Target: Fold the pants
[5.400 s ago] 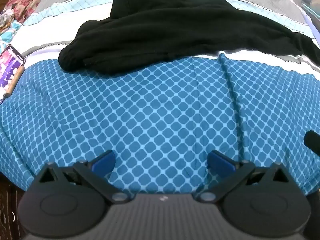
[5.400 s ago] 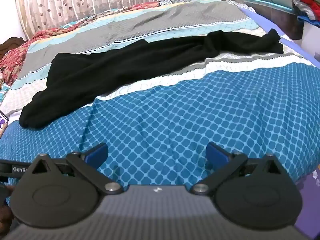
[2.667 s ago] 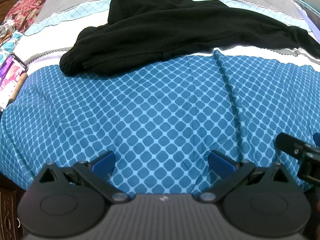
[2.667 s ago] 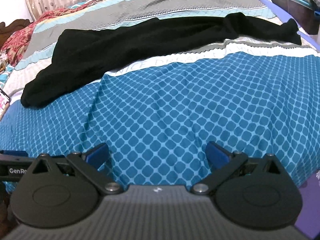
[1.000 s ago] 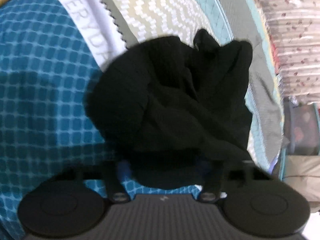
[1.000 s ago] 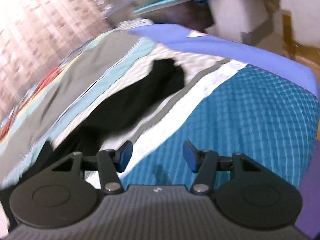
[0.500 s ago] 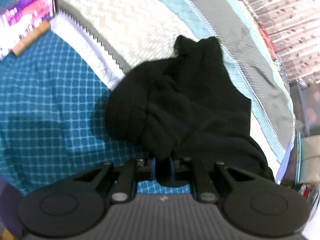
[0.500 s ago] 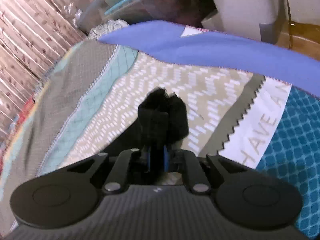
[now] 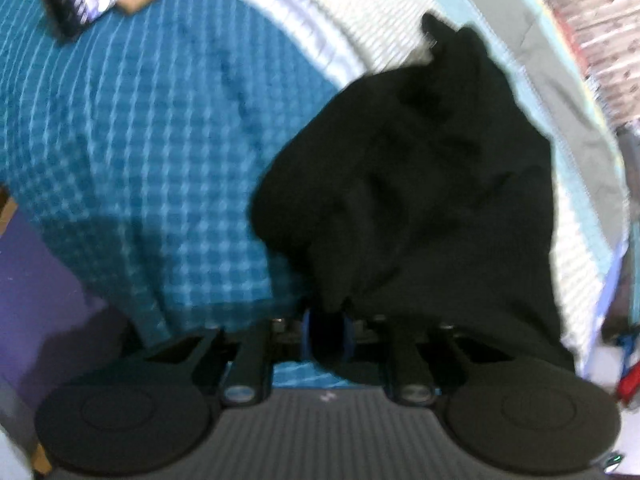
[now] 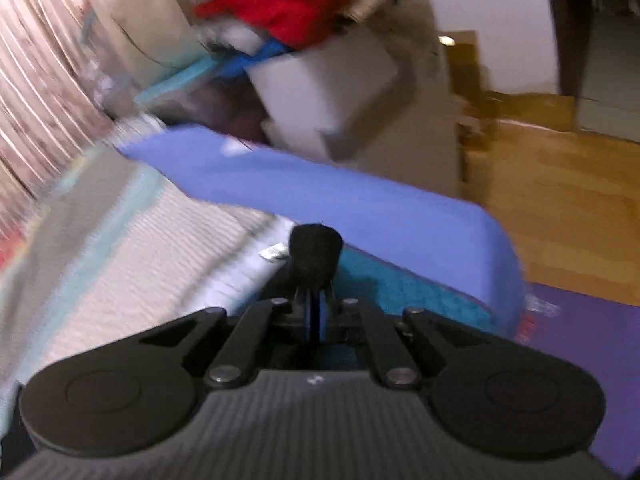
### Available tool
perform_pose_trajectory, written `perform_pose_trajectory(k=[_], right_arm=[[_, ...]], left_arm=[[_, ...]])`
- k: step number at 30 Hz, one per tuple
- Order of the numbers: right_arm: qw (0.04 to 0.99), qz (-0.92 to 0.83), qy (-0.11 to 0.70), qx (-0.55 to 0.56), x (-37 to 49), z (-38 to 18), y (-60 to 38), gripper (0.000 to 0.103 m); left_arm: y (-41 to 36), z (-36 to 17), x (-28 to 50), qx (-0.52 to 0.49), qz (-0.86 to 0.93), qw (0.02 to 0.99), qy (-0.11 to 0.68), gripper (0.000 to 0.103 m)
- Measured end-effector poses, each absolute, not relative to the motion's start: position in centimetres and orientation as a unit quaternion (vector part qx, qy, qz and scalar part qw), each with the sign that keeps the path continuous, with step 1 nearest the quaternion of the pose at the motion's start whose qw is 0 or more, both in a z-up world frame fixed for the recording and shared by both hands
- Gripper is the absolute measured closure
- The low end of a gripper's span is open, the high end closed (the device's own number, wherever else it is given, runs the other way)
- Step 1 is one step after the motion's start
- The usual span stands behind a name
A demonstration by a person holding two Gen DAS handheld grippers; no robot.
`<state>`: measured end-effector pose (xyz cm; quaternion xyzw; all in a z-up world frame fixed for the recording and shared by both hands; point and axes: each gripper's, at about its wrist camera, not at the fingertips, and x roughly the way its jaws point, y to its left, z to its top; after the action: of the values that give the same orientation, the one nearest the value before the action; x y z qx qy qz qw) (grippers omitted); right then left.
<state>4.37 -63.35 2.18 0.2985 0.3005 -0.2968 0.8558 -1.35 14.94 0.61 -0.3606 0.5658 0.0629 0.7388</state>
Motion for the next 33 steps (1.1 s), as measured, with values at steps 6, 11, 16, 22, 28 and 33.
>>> perform_pose_trajectory(k=[6,11,16,22,28,33], right_arm=[[0.839,-0.363,0.263,0.309,2.0,3.6,-62.0,0.051],[0.879,-0.274,0.244,0.304,3.9,7.7,-59.0,0.051],[0.922,-0.108,0.273,0.253,9.6,10.7,-51.0,0.051],[0.921,0.016,0.34,0.19,19.8,10.3,-40.6,0.051],[0.922,0.114,0.367,0.054,31.2,11.4,-27.8,0.051],[0.885,0.281,0.365,-0.071,37.1,11.0,-12.9,0.046]], left_arm=[[16.7,2.6,-4.8,-0.354,0.04,0.771,0.529,0.057],[19.7,6.9,-4.1,-0.28,0.081,0.825,0.483,0.054],[18.1,9.8,5.8,-0.16,0.083,0.882,0.436,0.016],[12.8,6.5,18.7,-0.091,0.008,0.896,0.434,0.001],[11.2,2.2,21.1,-0.129,-0.043,0.887,0.442,0.075],[9.4,4.3,10.9,-0.051,-0.08,0.935,0.341,0.083]])
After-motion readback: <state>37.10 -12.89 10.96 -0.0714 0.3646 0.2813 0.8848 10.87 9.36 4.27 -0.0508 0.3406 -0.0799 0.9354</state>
